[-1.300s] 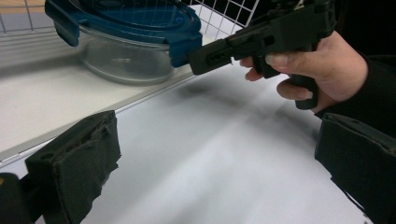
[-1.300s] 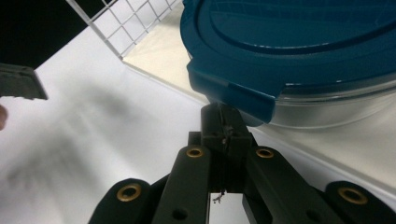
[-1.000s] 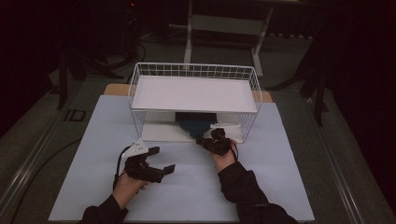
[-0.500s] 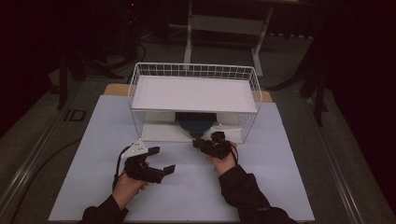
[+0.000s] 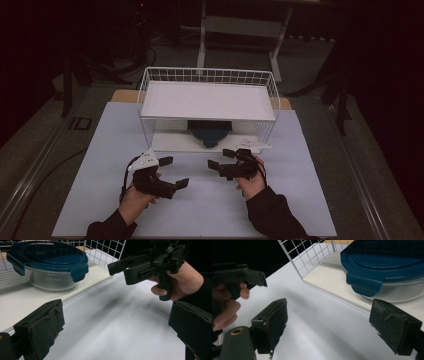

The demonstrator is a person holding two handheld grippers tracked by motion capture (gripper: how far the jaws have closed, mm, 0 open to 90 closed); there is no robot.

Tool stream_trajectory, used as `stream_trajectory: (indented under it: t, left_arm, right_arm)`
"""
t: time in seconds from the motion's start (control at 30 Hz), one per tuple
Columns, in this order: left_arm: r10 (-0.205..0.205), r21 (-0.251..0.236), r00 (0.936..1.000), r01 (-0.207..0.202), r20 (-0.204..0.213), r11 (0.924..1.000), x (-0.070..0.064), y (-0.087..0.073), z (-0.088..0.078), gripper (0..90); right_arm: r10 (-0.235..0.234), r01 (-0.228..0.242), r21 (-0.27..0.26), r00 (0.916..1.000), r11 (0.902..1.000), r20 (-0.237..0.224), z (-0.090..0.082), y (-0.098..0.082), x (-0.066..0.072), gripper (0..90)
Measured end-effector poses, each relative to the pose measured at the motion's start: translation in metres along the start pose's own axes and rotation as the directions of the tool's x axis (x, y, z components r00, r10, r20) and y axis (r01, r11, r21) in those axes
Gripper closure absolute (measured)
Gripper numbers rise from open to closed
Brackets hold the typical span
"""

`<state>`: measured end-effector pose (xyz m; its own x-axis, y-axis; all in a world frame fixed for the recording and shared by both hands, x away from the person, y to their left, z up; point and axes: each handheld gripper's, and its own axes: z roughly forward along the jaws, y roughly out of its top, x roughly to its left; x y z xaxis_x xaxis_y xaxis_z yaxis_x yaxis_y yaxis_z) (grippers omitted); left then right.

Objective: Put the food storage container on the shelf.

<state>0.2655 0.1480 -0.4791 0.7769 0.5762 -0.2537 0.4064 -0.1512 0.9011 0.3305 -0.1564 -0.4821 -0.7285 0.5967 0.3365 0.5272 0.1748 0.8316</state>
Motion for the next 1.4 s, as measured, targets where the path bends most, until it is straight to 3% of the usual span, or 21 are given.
stream_trajectory:
  t: [0.3, 0.53, 0.9, 1.4]
  left_arm:
    - [0.021, -0.019, 0.9998, -0.021, 0.005, 0.9996, 0.000, 0.001, -0.009, 0.3]
    - [0.037, -0.002, 0.9983, -0.037, 0.044, 0.9993, -0.003, -0.005, -0.013, 0.3]
    - [0.019, 0.016, 0.9990, -0.020, 0.040, 0.9997, 0.000, -0.018, -0.019, 0.3]
    - [0.025, 0.054, 0.9991, -0.027, 0.034, 0.9982, 0.001, -0.030, -0.022, 0.3]
  right_arm:
    - [-0.054, 0.054, -0.006, 0.9981, 0.9985, 0.028, -0.021, -0.013, 0.002, 14.6]
    - [-0.055, 0.055, -0.013, 0.9975, 0.9984, 0.045, -0.040, -0.024, 0.002, 14.7]
    - [-0.054, 0.054, 0.007, 0.9962, 0.9985, 0.069, -0.064, -0.048, -0.001, 14.8]
    - [-0.065, 0.059, 0.049, 0.9917, 0.9970, 0.111, -0.086, -0.072, -0.013, 15.3]
